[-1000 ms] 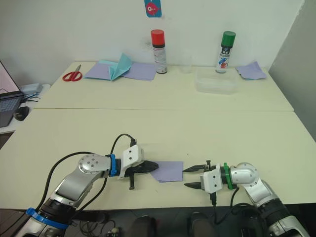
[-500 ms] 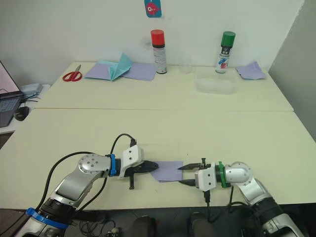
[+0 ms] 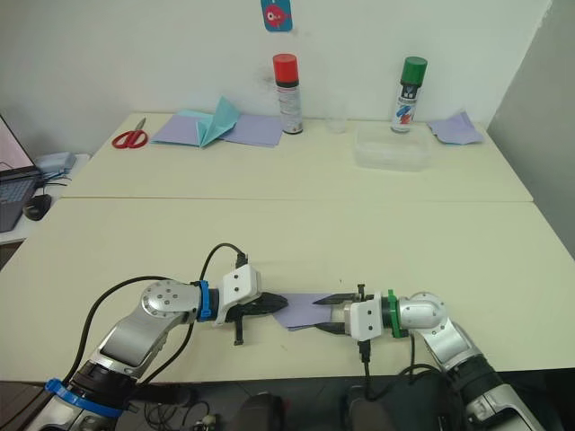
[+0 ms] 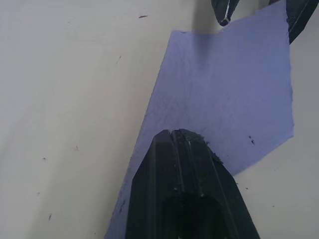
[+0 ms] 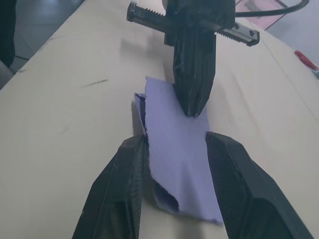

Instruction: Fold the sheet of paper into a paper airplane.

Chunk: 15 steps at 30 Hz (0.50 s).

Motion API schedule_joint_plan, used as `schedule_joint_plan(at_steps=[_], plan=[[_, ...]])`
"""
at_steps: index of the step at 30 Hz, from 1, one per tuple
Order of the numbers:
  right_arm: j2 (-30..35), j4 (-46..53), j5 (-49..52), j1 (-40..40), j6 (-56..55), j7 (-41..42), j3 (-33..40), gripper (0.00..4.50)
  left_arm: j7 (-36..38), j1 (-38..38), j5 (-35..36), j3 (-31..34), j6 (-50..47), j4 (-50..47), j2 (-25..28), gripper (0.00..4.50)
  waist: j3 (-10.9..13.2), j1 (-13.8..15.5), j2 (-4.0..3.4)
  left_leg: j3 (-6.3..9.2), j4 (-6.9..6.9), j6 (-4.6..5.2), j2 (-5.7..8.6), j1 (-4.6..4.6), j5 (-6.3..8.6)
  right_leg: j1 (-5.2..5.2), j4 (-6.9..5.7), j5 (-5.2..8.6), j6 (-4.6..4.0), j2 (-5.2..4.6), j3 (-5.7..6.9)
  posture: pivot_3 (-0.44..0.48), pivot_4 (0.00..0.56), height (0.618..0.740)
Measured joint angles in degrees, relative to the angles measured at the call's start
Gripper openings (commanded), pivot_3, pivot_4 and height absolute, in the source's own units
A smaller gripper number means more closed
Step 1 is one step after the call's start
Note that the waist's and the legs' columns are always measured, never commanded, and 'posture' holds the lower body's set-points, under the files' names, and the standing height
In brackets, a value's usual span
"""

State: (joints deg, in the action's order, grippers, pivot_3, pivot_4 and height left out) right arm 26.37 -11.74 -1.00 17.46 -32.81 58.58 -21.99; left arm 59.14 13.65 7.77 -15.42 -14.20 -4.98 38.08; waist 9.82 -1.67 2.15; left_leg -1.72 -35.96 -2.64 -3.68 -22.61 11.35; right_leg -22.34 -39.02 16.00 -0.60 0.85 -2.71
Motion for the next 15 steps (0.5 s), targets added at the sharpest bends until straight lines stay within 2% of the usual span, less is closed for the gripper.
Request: schedule_joint_plan(at_steps=[15], plan=[[-1.02, 1.80, 2.29, 1.05, 3.57, 2.38, -1.72, 1.98, -0.08, -0.38, -0.01, 0.00, -0.01, -0.39, 0.38, 0.00, 0.00, 0.01, -0.01, 0.04, 0.15, 0.00, 0.00, 0.00, 0.00, -0.01, 0.04, 0.08, -0.12, -0.03, 0.06, 0.000, 0.150, 0.740]])
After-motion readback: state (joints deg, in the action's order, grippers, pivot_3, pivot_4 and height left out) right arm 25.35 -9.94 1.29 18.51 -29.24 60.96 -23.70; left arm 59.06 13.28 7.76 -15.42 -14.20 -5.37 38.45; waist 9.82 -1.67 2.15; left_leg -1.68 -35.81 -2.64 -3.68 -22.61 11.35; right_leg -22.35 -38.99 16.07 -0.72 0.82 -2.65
